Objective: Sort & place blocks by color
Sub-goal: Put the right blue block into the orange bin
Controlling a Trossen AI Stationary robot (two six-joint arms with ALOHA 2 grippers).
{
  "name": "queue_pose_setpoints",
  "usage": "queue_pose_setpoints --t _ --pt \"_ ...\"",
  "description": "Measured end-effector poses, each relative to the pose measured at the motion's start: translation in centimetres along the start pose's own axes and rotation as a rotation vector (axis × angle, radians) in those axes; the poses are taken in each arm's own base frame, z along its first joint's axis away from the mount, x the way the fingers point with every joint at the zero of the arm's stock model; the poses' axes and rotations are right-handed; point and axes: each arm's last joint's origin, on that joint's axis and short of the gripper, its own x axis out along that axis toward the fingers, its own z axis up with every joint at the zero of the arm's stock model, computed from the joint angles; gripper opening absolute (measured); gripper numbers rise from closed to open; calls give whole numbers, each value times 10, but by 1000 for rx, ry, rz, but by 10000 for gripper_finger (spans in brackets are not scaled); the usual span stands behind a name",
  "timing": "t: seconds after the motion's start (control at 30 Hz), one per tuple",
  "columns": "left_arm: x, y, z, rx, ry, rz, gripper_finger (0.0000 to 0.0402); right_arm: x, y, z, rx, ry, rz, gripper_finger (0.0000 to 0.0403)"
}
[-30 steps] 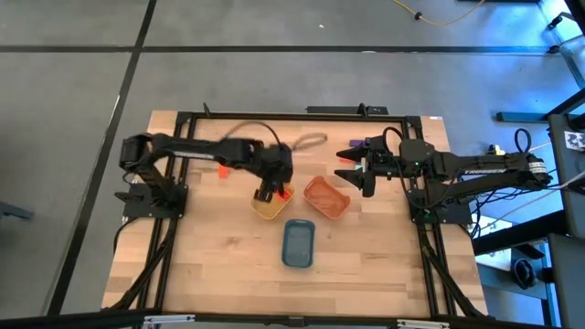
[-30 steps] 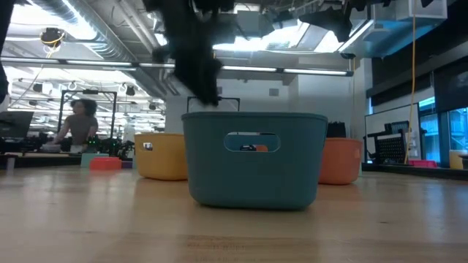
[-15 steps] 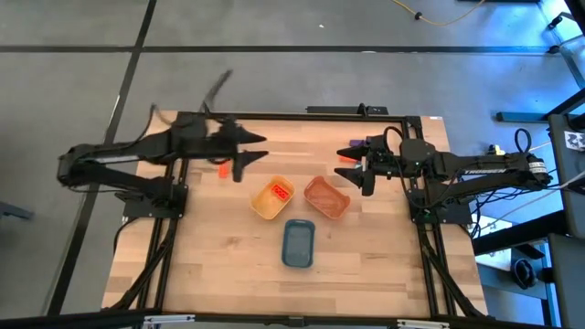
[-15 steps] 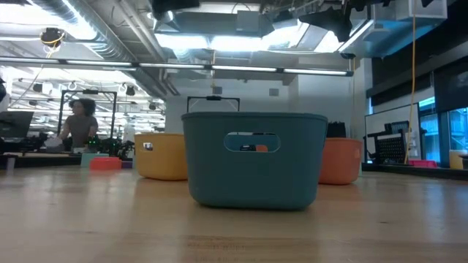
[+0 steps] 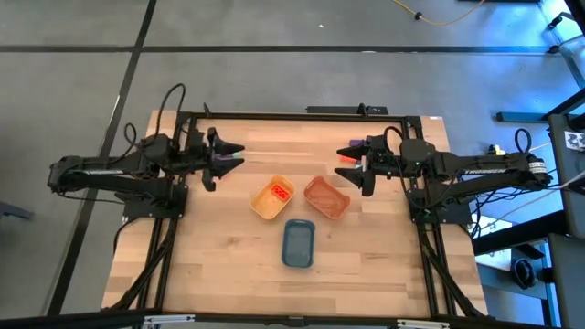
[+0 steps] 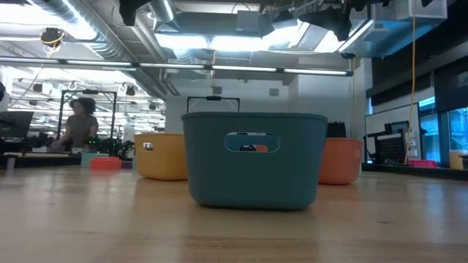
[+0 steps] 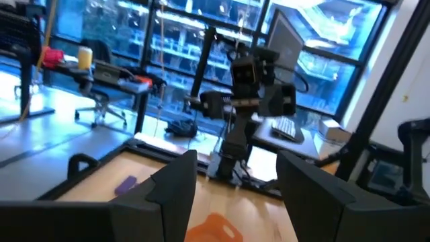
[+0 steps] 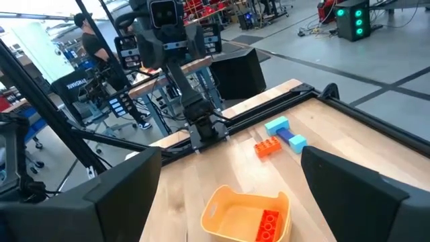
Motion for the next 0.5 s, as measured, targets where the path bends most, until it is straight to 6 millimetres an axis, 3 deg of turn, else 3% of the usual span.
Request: queue_pose_setpoints --t 0.5 --pt "0 0 1 3 -5 -2 196 0 0 0 4 0 0 361"
